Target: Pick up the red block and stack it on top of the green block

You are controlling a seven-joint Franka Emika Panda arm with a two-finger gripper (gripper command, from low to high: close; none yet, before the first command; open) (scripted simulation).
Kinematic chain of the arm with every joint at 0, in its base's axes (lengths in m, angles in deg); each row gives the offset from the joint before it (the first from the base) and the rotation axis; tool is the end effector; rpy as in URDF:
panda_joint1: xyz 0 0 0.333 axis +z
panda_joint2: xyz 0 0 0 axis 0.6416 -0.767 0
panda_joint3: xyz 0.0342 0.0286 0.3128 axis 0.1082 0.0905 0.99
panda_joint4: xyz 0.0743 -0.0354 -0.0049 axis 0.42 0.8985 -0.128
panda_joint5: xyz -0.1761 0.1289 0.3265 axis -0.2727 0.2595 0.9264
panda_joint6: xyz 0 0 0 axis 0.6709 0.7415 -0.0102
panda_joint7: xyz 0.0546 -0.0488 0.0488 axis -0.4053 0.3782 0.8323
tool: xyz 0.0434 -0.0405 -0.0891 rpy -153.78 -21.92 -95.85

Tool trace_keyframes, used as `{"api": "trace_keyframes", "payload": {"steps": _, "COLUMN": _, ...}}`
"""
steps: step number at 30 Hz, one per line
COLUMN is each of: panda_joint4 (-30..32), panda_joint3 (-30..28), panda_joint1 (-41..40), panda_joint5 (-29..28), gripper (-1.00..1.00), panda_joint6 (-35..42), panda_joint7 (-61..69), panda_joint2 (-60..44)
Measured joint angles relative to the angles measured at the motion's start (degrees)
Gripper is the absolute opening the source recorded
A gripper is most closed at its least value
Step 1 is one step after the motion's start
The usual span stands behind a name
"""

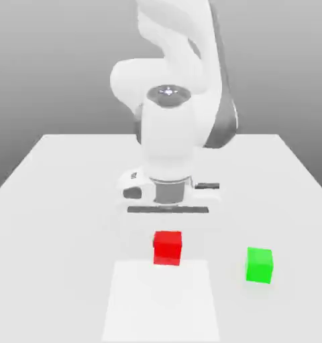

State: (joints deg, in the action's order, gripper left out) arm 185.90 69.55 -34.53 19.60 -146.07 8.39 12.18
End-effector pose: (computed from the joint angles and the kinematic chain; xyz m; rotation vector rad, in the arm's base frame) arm 0.3661 0.0614 0.2240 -3.0179 0.8589 -0.0010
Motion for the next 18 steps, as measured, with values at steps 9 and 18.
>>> {"api": "trace_keyframes", "payload": {"steps": 9, "panda_joint4": -2.9, "panda_joint3": 8.3, "panda_joint1": 13.5, "panda_joint5": 1.3, "gripper": -1.0, "panda_joint6": 4.1, "panda_joint7": 19.5, "panda_joint2": 1.2}}
{"api": "trace_keyframes", "payload": {"steps": 18, "panda_joint4": -3.6, "panda_joint3": 6.6, "panda_joint1": 14.9, "panda_joint5": -6.2, "gripper": 1.0, "panda_joint6": -6.8, "panda_joint7": 15.2, "panda_joint2": -10.7}}
